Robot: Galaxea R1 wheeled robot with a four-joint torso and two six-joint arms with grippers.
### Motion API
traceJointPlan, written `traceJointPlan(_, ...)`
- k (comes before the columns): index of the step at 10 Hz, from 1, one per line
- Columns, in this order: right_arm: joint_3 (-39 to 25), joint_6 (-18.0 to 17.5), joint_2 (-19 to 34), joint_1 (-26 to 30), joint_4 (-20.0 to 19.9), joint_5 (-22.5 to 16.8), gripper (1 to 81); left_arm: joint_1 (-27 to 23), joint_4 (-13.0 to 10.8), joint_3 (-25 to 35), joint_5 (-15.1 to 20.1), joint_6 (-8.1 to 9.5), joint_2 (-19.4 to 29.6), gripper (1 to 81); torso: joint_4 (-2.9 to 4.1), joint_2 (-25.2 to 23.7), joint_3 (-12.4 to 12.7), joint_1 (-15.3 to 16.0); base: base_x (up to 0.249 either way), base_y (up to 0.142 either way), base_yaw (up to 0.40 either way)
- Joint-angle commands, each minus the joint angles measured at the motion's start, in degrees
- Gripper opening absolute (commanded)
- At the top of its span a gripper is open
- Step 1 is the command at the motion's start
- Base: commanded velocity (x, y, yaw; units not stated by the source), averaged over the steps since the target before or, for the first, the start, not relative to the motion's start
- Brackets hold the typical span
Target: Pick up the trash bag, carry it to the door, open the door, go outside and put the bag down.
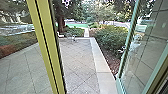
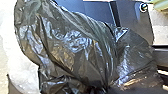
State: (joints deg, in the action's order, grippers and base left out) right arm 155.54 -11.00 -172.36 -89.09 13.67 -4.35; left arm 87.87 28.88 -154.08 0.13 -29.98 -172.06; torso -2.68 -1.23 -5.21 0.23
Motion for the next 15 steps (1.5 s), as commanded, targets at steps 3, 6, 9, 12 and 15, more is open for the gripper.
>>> traceJointPlan(3,1.33,0.01,-0.82,2.11,0.57,-3.47,81.1,-1.95,-0.58,0.27,4.35,-0.35,-0.31,1.0,0.0,0.0,0.0,0.0,0.0,-0.123,0.0)
traceJointPlan(6,1.95,0.01,-1.17,2.11,0.57,-3.38,81.1,-1.86,-0.67,0.27,4.44,-0.35,-0.4,1.0,0.0,0.0,0.0,0.0,0.0,-0.133,0.0)
traceJointPlan(9,2.04,0.01,-1.17,2.02,0.57,-3.38,81.1,-1.95,-0.67,0.35,4.44,-0.43,-0.4,1.0,0.0,0.0,0.0,0.0,0.0,-0.133,0.0)
traceJointPlan(12,2.04,0.01,-1.17,2.02,0.57,-3.38,81.1,-1.86,-0.67,0.35,4.44,-0.35,-0.4,1.0,0.0,0.0,0.0,0.0,0.0,-0.129,0.0)
traceJointPlan(15,2.04,0.01,-1.17,2.11,0.57,-3.38,81.1,-1.87,-0.67,0.35,4.44,-0.43,-0.57,1.0,0.0,0.0,0.0,-0.02,0.0,-0.11,0.0)
